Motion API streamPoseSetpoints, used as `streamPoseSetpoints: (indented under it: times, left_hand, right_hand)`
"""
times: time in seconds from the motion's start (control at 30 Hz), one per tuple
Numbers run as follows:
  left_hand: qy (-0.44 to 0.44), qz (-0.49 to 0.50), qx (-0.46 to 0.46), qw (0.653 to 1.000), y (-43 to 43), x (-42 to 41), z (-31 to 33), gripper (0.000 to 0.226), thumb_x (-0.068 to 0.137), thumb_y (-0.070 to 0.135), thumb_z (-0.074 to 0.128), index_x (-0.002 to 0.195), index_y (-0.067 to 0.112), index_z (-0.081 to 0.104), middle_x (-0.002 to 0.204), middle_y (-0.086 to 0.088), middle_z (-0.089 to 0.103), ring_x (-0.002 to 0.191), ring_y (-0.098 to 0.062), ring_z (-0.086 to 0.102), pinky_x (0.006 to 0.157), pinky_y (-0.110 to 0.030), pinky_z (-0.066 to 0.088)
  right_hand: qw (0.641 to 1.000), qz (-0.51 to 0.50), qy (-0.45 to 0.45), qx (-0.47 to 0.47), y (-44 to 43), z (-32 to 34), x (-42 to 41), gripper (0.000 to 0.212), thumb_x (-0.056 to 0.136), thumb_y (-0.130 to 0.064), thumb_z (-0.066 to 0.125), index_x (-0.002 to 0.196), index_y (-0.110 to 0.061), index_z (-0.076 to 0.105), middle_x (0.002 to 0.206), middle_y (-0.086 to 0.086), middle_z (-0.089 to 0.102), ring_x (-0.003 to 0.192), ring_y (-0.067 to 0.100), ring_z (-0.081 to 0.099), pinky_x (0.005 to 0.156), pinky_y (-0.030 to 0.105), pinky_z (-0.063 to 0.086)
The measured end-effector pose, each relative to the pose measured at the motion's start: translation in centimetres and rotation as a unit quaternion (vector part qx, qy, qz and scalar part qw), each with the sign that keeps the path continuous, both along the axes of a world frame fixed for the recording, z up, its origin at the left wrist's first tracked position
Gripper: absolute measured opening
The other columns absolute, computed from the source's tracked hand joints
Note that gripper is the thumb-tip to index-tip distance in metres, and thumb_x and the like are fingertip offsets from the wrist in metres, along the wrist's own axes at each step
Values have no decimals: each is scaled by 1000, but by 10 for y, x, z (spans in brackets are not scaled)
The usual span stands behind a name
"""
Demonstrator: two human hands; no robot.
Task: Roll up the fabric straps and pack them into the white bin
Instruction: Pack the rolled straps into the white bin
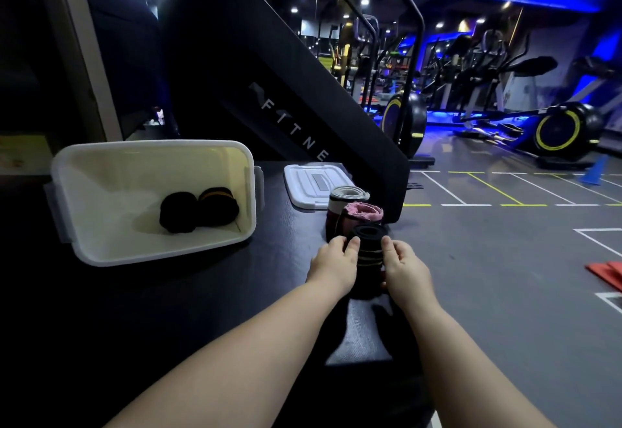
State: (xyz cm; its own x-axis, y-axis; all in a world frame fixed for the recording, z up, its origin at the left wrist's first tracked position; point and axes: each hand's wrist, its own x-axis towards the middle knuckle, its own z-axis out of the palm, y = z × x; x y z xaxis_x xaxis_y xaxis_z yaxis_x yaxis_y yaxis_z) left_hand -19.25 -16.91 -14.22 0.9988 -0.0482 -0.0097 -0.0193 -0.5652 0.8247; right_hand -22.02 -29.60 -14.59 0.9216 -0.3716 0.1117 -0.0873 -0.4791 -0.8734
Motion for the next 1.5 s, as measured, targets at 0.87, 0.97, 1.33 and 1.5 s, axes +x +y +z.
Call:
streamPoseSetpoints:
  times: [0.87,0.97,1.33,1.5]
  left_hand:
    - [-36,82,-55,994,180,-11,18,44,103,44,36,114,14,66,119,-8,66,115,-26,57,86,-27,38]
    - [-58,102,-91,989,208,-17,19,38,103,35,41,125,12,62,130,-7,61,125,-24,51,95,-25,36]
    - [-141,215,-67,964,286,-20,12,40,99,40,45,122,10,61,120,-7,62,112,-21,57,85,-22,39]
    - [-170,252,-33,952,299,-19,15,36,98,35,50,121,9,61,123,-12,57,113,-23,53,84,-21,35]
  right_hand:
    - [986,163,7,-26,165,20,24,30,92,-55,51,98,-25,55,98,2,66,94,21,63,85,37,50]
    - [984,180,-15,-1,196,16,30,48,73,-78,39,94,-37,52,91,-1,64,90,25,65,85,48,54]
    - [956,280,-44,-78,277,24,46,13,99,-43,46,103,-31,49,88,-10,59,88,13,56,73,28,37]
    - [945,315,-61,-63,293,31,53,12,99,-39,47,105,-28,51,96,-6,61,92,13,57,76,26,37]
